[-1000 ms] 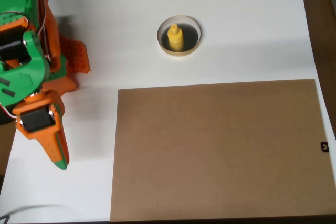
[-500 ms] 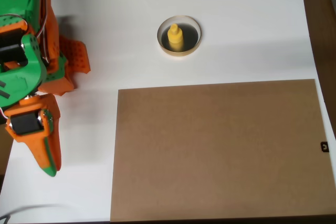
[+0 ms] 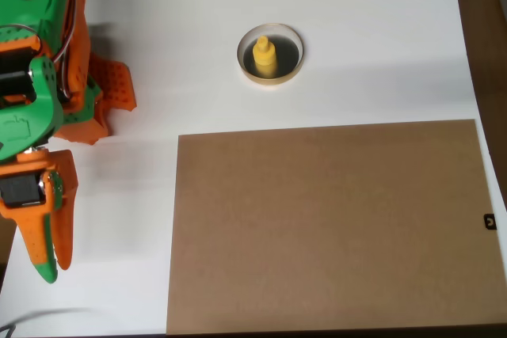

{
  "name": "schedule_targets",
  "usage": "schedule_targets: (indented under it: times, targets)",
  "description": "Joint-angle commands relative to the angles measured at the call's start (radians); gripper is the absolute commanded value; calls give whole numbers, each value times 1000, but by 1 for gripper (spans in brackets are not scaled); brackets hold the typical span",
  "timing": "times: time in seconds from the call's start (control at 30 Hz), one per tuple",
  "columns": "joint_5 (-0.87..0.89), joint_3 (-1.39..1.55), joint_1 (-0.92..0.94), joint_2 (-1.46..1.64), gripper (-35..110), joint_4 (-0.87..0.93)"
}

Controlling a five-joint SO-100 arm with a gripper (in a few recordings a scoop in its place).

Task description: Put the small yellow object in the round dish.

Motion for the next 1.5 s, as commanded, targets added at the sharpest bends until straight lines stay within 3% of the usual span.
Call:
schedule_targets:
  times: [0.0,0.4,1.47]
  targets:
    - [9,3,11,38,11,3]
    - [9,3,11,38,1,3]
    - [9,3,11,38,1,3]
